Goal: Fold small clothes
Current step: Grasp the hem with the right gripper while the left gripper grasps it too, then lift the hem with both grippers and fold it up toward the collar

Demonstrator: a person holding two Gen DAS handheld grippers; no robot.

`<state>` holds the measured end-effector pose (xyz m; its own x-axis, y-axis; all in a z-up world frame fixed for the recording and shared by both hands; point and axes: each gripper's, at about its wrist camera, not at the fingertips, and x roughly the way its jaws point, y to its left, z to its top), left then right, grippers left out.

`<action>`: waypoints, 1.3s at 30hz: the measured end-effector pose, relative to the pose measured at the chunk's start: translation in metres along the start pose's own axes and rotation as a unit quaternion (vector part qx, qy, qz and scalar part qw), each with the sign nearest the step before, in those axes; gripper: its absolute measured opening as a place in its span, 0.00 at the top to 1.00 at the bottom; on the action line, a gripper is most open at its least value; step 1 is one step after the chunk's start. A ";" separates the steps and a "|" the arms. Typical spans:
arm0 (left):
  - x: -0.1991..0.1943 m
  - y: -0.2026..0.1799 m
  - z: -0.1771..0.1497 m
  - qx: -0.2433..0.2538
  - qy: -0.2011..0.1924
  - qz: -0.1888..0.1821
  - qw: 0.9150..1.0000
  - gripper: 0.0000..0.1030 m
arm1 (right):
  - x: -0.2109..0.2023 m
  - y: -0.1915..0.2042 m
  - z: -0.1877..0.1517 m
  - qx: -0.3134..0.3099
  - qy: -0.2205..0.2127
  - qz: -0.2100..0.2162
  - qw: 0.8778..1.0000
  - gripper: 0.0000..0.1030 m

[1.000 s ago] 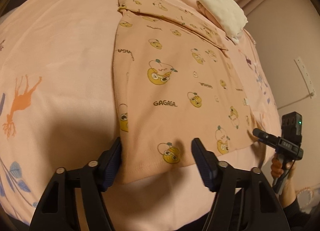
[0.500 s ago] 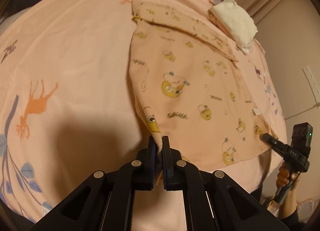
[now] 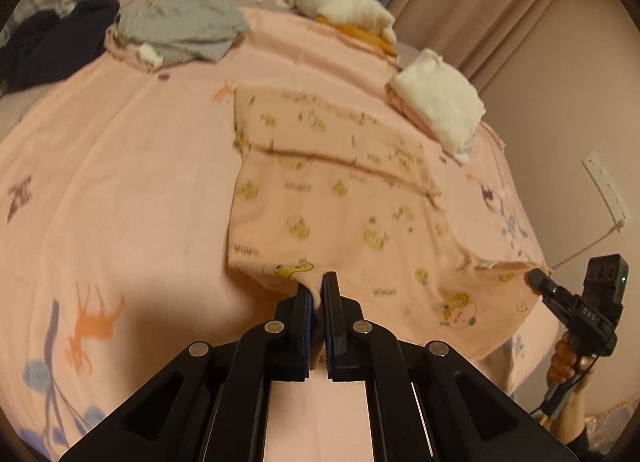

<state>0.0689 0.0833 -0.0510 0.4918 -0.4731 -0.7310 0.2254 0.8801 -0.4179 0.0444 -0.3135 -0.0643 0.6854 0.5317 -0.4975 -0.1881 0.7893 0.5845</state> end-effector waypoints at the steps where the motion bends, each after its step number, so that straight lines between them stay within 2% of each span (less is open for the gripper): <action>1: 0.000 -0.001 0.004 0.001 -0.003 -0.001 1.000 0.97 | 0.001 0.002 0.007 -0.005 -0.007 0.000 1.000 0.95; 11: 0.016 -0.002 0.051 -0.007 -0.030 -0.008 1.000 0.97 | 0.019 -0.001 0.055 -0.016 -0.042 -0.004 0.999 0.95; 20: 0.046 0.007 0.109 -0.024 -0.041 0.011 0.999 0.97 | 0.053 -0.022 0.110 -0.005 -0.062 -0.030 0.998 0.95; 31: 0.113 0.035 0.172 -0.079 -0.029 0.035 0.996 0.97 | 0.127 -0.062 0.169 0.027 -0.042 -0.072 0.996 0.95; 39: 0.167 0.060 0.212 -0.113 -0.006 0.077 0.991 0.97 | 0.180 -0.100 0.196 0.073 -0.012 -0.104 0.992 0.95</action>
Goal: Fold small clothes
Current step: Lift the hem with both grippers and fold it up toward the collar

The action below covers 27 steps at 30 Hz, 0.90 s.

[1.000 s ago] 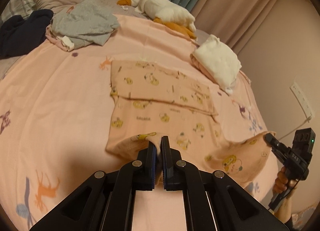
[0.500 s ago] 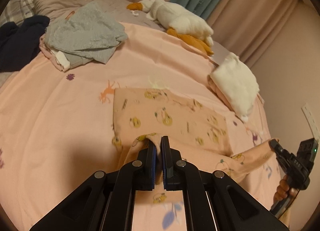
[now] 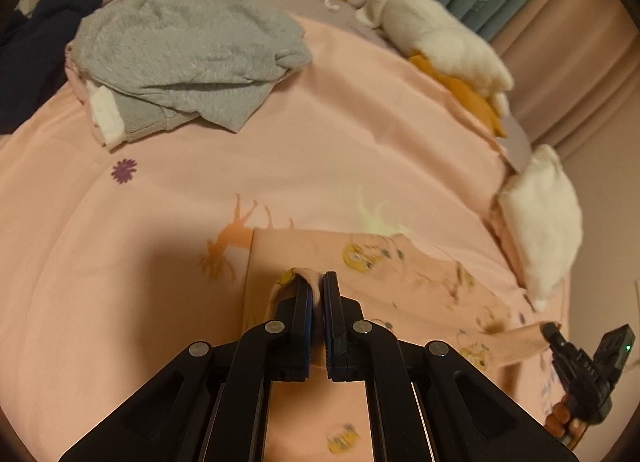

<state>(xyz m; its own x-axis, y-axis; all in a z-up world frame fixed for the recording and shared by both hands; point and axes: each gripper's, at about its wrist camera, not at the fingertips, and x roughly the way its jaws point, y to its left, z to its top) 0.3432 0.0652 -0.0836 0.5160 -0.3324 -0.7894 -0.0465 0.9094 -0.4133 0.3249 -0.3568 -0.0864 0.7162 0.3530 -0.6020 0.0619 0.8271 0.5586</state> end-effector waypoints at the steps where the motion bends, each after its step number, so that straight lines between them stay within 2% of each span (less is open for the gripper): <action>1: 0.005 -0.001 0.002 0.000 0.005 0.003 1.000 0.97 | 0.007 -0.003 0.003 0.008 0.005 -0.007 1.000 0.95; 5: 0.035 0.000 0.015 -0.015 0.045 0.003 0.999 0.97 | 0.036 -0.017 0.016 0.038 0.036 -0.035 0.998 0.93; 7: 0.048 0.006 0.022 -0.043 0.073 0.004 0.996 0.96 | 0.048 -0.025 0.021 0.060 0.052 -0.031 0.996 0.91; 9: 0.052 0.014 0.031 -0.067 0.066 -0.003 0.996 0.96 | 0.056 -0.032 0.028 0.087 0.055 -0.028 0.994 0.87; 10: 0.051 0.017 0.035 -0.077 0.058 -0.002 0.995 0.93 | 0.059 -0.035 0.032 0.100 0.053 -0.028 0.993 0.79; 11: 0.048 0.023 0.041 -0.094 0.047 0.000 0.994 0.86 | 0.061 -0.039 0.037 0.115 0.049 -0.029 0.992 0.70; 12: 0.047 0.027 0.044 -0.107 0.042 -0.002 0.993 0.63 | 0.061 -0.042 0.040 0.127 0.042 -0.032 0.991 0.50; 13: 0.046 0.032 0.048 -0.120 0.036 -0.006 0.992 0.43 | 0.059 -0.046 0.043 0.139 0.025 -0.038 0.989 0.44; 15: 0.035 0.041 0.053 -0.132 0.007 0.014 0.991 0.40 | 0.053 -0.051 0.048 0.146 0.001 -0.047 0.988 0.44; 17: 0.025 0.044 0.054 -0.114 -0.009 0.027 0.993 0.40 | 0.044 -0.048 0.045 0.126 -0.012 -0.058 0.990 0.44; 20: 0.008 0.039 0.047 -0.054 -0.023 0.039 0.998 0.41 | 0.031 -0.032 0.034 0.042 -0.010 -0.068 0.997 0.51; 22: -0.002 0.027 0.034 0.000 -0.029 0.051 0.998 0.41 | 0.018 -0.016 0.021 -0.023 -0.010 -0.074 0.997 0.65; 24: -0.011 0.014 0.014 0.054 -0.032 0.063 0.996 0.42 | 0.009 -0.003 0.009 -0.064 -0.004 -0.069 0.996 0.72; 27: -0.015 -0.003 -0.019 0.117 -0.024 0.069 0.990 0.57 | -0.003 0.014 -0.017 -0.120 0.013 -0.061 0.991 0.79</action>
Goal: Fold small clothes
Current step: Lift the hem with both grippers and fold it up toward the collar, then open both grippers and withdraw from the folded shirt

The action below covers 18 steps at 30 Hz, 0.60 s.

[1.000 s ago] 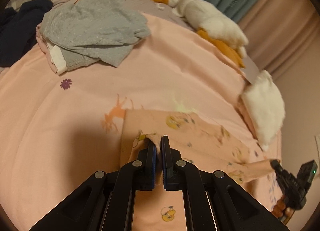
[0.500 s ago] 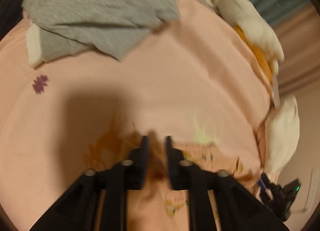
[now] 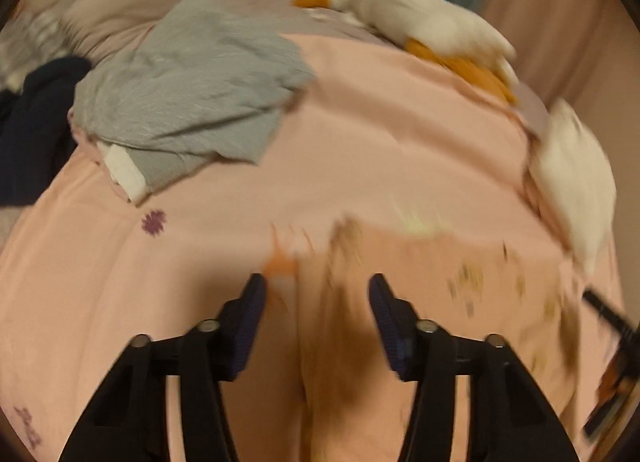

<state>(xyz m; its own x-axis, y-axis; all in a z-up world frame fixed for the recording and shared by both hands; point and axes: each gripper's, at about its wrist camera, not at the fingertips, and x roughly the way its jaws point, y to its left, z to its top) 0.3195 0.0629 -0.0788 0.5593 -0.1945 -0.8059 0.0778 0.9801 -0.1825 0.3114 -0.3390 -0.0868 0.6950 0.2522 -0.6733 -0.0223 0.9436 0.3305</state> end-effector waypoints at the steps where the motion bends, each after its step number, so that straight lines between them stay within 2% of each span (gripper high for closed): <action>1: -0.001 -0.006 -0.008 0.011 0.002 -0.002 1.000 0.64 | -0.005 0.005 -0.008 -0.016 0.004 0.001 1.000 0.81; 5: -0.008 -0.021 -0.050 0.053 0.001 -0.004 0.999 0.75 | -0.014 0.023 -0.046 -0.077 0.020 -0.013 0.997 0.83; 7: -0.009 -0.024 -0.066 0.069 0.001 0.004 0.998 0.76 | -0.013 0.025 -0.062 -0.098 0.033 -0.023 0.994 0.84; 10: -0.001 -0.025 -0.088 0.085 0.025 0.009 0.996 0.76 | -0.012 0.023 -0.089 -0.121 0.056 -0.046 0.990 0.86; 13: -0.001 -0.017 -0.103 0.086 0.036 0.009 0.996 0.76 | -0.010 0.012 -0.105 -0.117 0.073 -0.067 0.988 0.87; 18: -0.018 -0.001 -0.106 0.050 0.049 -0.011 0.997 0.75 | -0.020 0.006 -0.107 -0.091 0.081 -0.058 0.991 0.84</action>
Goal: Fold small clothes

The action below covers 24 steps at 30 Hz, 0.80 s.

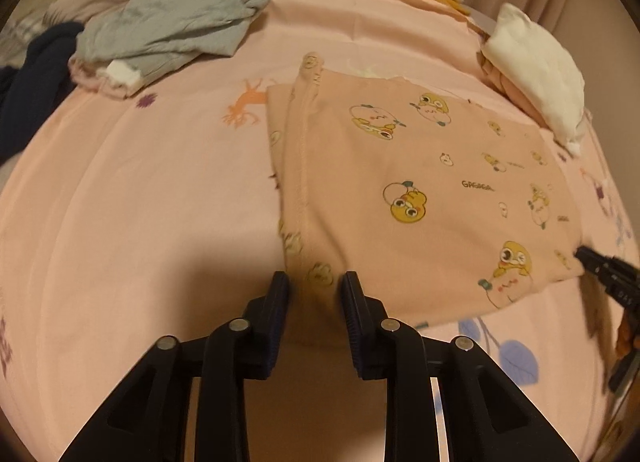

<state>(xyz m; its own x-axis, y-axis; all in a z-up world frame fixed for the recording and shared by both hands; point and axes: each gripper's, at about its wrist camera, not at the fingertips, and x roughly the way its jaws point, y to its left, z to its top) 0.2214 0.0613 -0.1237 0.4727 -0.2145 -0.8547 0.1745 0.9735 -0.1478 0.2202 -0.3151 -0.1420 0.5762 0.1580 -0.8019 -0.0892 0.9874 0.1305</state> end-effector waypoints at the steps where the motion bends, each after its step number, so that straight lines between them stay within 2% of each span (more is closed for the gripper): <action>1: -0.003 0.003 0.000 -0.005 0.000 0.000 1.000 0.70 | -0.003 0.002 0.000 0.001 -0.001 -0.001 1.000 0.82; 2: -0.006 0.006 -0.001 -0.011 0.000 0.002 1.000 0.65 | -0.007 0.003 0.001 0.001 -0.004 -0.002 1.000 0.79; 4: -0.009 0.011 0.000 -0.024 -0.005 -0.001 1.000 0.51 | -0.018 0.006 0.000 0.000 -0.016 0.005 1.000 0.65; 6: -0.012 0.016 0.003 -0.039 -0.010 -0.002 0.999 0.48 | -0.028 0.011 0.001 0.000 -0.030 0.018 0.999 0.59; 9: -0.009 0.020 0.009 -0.057 -0.007 -0.014 0.998 0.46 | -0.036 0.019 0.006 0.004 -0.043 0.041 0.998 0.58; 12: -0.001 0.022 0.016 -0.073 0.003 -0.032 0.997 0.37 | -0.036 0.026 0.012 0.011 -0.048 0.064 0.997 0.55; 20: 0.024 0.025 0.036 -0.108 0.017 -0.088 0.990 0.36 | -0.027 0.046 0.028 0.010 -0.052 0.099 0.994 0.54; 24: 0.036 0.027 0.052 -0.123 0.018 -0.142 0.982 0.36 | -0.017 0.052 0.039 0.007 -0.052 0.111 0.992 0.53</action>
<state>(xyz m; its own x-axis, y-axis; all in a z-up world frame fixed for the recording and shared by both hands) 0.2880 0.0754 -0.1322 0.4032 -0.4813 -0.7783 0.0780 0.8655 -0.4948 0.2376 -0.2663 -0.0985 0.6248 0.3702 -0.6874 -0.2126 0.9279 0.3064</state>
